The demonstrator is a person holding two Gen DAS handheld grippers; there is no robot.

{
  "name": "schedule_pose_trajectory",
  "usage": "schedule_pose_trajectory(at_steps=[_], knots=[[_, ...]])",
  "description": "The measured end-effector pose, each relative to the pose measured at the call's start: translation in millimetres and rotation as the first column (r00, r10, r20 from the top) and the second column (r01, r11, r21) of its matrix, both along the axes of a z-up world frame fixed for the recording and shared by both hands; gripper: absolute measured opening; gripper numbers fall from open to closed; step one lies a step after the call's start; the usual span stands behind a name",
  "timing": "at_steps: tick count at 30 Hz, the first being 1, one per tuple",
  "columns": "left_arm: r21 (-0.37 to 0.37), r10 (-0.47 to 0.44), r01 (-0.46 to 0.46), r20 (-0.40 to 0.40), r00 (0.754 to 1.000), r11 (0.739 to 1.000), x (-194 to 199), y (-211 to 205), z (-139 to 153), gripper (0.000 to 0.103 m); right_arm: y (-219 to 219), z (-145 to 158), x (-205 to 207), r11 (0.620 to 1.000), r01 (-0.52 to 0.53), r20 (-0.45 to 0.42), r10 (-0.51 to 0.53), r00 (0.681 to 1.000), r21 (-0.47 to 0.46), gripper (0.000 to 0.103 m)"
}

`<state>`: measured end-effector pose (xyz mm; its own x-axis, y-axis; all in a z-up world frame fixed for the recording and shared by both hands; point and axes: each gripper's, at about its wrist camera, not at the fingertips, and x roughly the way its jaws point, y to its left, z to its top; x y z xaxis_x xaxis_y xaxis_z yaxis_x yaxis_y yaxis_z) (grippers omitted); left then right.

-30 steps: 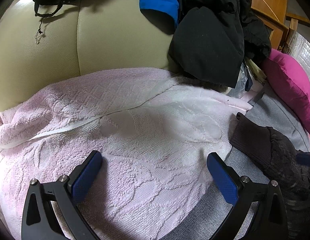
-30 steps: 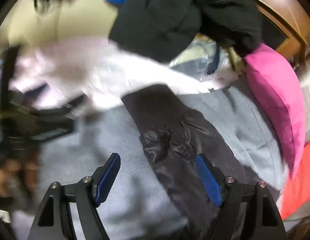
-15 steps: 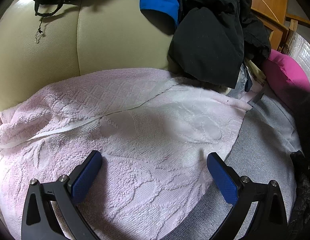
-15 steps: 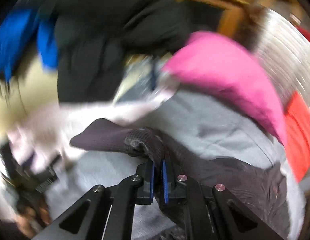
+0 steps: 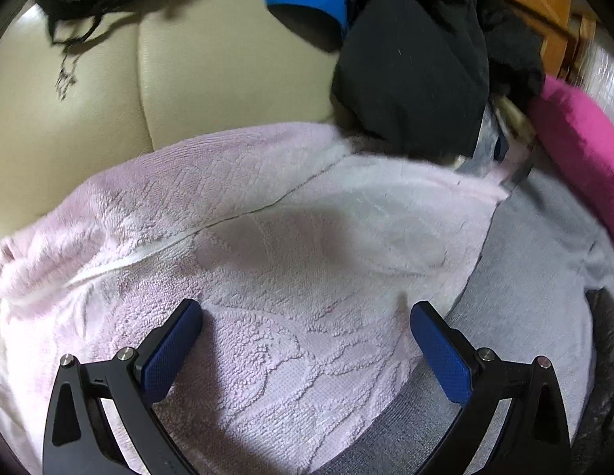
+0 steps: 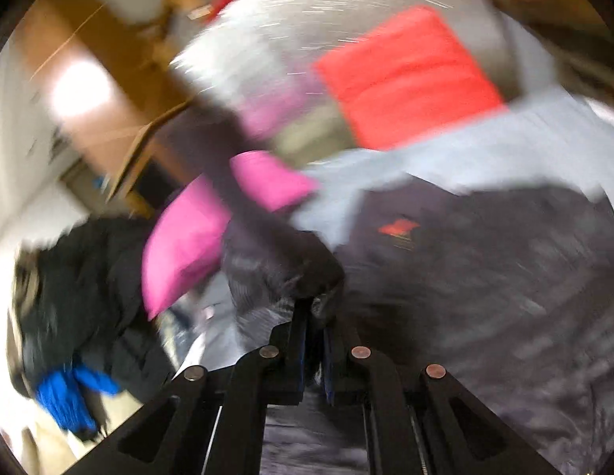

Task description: Fold large clothes

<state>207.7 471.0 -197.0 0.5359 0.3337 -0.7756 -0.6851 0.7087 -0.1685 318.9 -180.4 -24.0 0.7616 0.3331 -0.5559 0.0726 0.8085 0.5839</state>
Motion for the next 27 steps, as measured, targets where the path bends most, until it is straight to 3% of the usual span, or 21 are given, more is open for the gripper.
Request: schedule_pose_trajectory(at_steps=[3,5,7,10,12,14,16,18,19,22,24,27], knots=[[-0.033,-0.024,0.022,-0.039,0.999,0.999,2.7,-2.3,7.6,0.103,-46.5,-42.6,-3.6,0.995,0.059,-0.079,-0.052,0.996,0.085,0.010],[-0.124,-0.022,0.027,0.044,0.999,0.992,-7.9,-10.2,25.6,0.103,-61.0,-61.9,-5.6,0.990,0.068,-0.103,-0.055,0.993,0.125,0.011],[-0.169,-0.040,0.057,0.101,0.994,0.984,-12.8,-23.6,42.7,0.103,-71.9,-78.3,-3.2,0.979,0.059,-0.102,-0.039,0.994,0.197,0.011],[-0.236,-0.165,0.209,0.195,0.967,0.949,-7.6,-68.3,71.5,0.103,-77.5,-92.5,-0.1,0.962,0.028,-0.065,-0.010,0.998,0.271,0.012],[-0.255,-0.292,0.350,0.240,0.926,0.901,4.8,-116.0,85.1,0.103,-79.9,-96.8,2.2,0.950,0.004,-0.044,0.010,0.999,0.313,0.031],[-0.295,-0.381,0.451,0.266,0.885,0.842,16.6,-156.0,86.4,0.103,-82.2,-100.5,-0.7,0.927,-0.017,-0.023,0.027,0.999,0.375,0.093],[-0.352,-0.434,0.516,0.288,0.854,0.781,27.5,-190.6,80.9,0.103,-87.5,-101.1,-6.4,0.911,-0.005,0.004,0.004,1.000,0.413,0.094],[-0.437,-0.444,0.542,0.313,0.840,0.718,42.2,-227.5,69.3,0.103,-90.6,-103.8,-4.4,0.893,-0.008,0.007,0.005,1.000,0.449,0.094],[-0.448,-0.443,0.542,0.314,0.840,0.711,44.5,-231.5,68.0,0.103,-92.3,-106.9,-0.5,0.889,0.001,-0.002,0.000,1.000,0.458,0.094],[-0.557,-0.424,0.525,0.311,0.851,0.644,60.6,-259.0,49.0,0.103,-99.3,-111.5,9.5,0.873,0.038,-0.040,-0.021,0.999,0.487,0.093],[-0.584,-0.399,0.499,0.301,0.866,0.640,65.5,-263.9,40.1,0.103,-100.8,-110.2,11.9,0.871,0.037,-0.039,-0.020,0.999,0.490,0.093],[-0.592,-0.359,0.448,0.269,0.894,0.670,80.3,-262.3,27.8,0.103,-100.4,-107.2,11.9,0.885,0.023,-0.037,-0.007,0.999,0.464,0.092]])
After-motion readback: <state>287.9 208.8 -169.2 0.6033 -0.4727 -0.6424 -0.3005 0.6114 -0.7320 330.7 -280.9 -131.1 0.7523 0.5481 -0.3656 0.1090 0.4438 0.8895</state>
